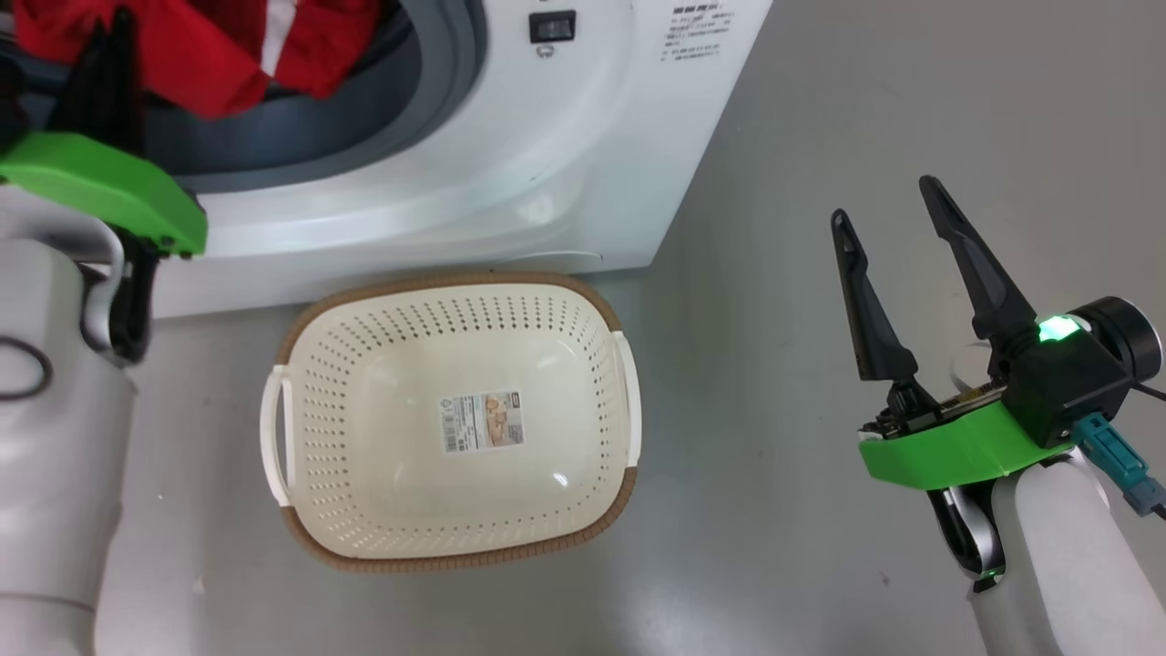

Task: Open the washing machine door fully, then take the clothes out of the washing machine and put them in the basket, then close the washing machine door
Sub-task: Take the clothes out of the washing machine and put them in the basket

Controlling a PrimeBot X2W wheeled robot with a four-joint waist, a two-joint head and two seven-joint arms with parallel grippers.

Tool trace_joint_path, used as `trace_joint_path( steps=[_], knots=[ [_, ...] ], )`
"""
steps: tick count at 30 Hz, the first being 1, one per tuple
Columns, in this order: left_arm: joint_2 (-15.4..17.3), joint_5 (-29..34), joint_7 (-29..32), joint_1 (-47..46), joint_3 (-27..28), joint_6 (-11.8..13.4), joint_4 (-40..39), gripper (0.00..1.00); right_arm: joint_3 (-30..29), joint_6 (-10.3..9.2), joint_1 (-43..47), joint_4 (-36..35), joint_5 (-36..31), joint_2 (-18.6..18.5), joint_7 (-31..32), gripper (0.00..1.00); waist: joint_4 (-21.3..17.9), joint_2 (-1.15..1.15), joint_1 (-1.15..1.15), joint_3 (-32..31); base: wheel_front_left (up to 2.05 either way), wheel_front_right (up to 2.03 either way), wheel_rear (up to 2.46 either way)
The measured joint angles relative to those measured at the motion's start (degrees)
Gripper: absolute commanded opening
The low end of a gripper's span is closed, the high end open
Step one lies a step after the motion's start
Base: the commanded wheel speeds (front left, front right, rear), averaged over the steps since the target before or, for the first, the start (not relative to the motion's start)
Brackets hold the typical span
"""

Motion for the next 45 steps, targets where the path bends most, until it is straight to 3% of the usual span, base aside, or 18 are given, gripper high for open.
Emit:
trace_joint_path(
  steps=[12,29,37,45],
  knots=[
    [-0.3,2.6,0.0,16.0,3.1,2.4,-19.6,0.00,0.1,0.00,1.7,1.1,0.6,0.0,0.0,1.00,0.8,0.00,0.00,-5.1,0.00,0.00,0.00],
    [-0.9,2.5,0.2,36.4,4.8,5.8,-38.1,0.00,-0.1,0.00,6.2,2.3,1.1,0.0,0.0,1.00,1.4,0.00,0.00,-13.9,0.00,0.00,0.00],
    [-1.0,1.8,3.8,43.9,4.1,7.8,-48.2,0.00,-0.1,0.00,7.5,2.3,1.1,0.0,0.0,1.00,2.0,0.00,0.00,-15.7,0.00,0.00,0.00],
    [-2.5,-1.2,8.3,49.6,2.1,8.3,-52.7,0.00,-0.1,0.00,8.0,1.6,1.2,0.0,0.0,1.00,1.9,0.00,0.00,-14.3,0.00,0.00,0.00]
  ],
)
